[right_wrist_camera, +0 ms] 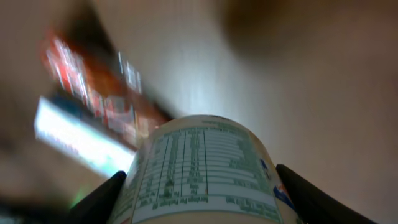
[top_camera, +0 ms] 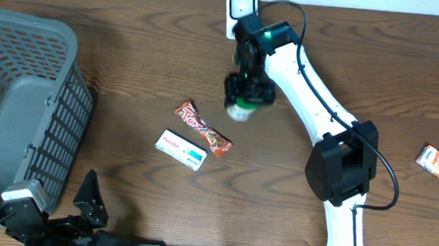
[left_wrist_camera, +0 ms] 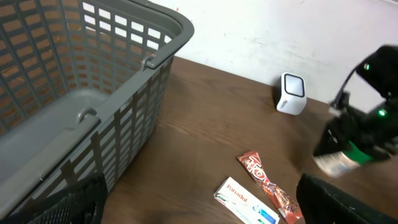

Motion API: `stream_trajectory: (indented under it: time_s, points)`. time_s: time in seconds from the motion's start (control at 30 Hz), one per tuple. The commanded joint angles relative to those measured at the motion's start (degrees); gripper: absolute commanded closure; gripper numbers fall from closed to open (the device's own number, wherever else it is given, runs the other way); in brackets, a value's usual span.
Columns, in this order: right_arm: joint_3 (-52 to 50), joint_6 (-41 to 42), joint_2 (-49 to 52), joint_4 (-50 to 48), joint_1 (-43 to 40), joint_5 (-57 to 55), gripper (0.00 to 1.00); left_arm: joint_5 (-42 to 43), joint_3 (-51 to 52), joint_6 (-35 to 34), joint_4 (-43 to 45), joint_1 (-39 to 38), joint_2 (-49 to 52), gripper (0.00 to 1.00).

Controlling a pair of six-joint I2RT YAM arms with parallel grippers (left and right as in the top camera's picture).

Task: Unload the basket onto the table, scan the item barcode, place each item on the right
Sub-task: 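Lift the jar and hold its label up to the scanner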

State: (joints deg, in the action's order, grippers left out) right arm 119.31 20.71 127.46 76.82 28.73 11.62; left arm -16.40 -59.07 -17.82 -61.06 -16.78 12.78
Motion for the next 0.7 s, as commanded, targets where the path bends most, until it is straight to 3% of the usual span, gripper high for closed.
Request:
stream_trajectory:
  time_s: [0.0, 0.13, 0.37, 0.5, 0.67]
  points:
    - [1.4, -0.6, -0.4, -5.8, -0.2, -8.6, 0.43, 0.3, 0.0, -0.1, 0.2, 0.0, 0.0, 0.03]
    - [2.0, -0.7, -0.4, -11.9, -0.2, -10.1, 0.43, 0.3, 0.0, -0.1, 0.2, 0.0, 0.0, 0.02]
    - [6.8, -0.7, -0.4, -11.3, -0.2, -11.6, 0.44, 0.3, 0.0, -0.1, 0.2, 0.0, 0.0, 0.03]
    - [9.6, -1.0, -0.4, -12.7, -0.2, -17.9, 0.45, 0.3, 0.0, -0.1, 0.2, 0.0, 0.0, 0.03]
    - [9.4, -6.7, -0.4, -22.3, 0.2, -27.1, 0.53, 0.3, 0.0, -0.1, 0.2, 0.0, 0.0, 0.03]
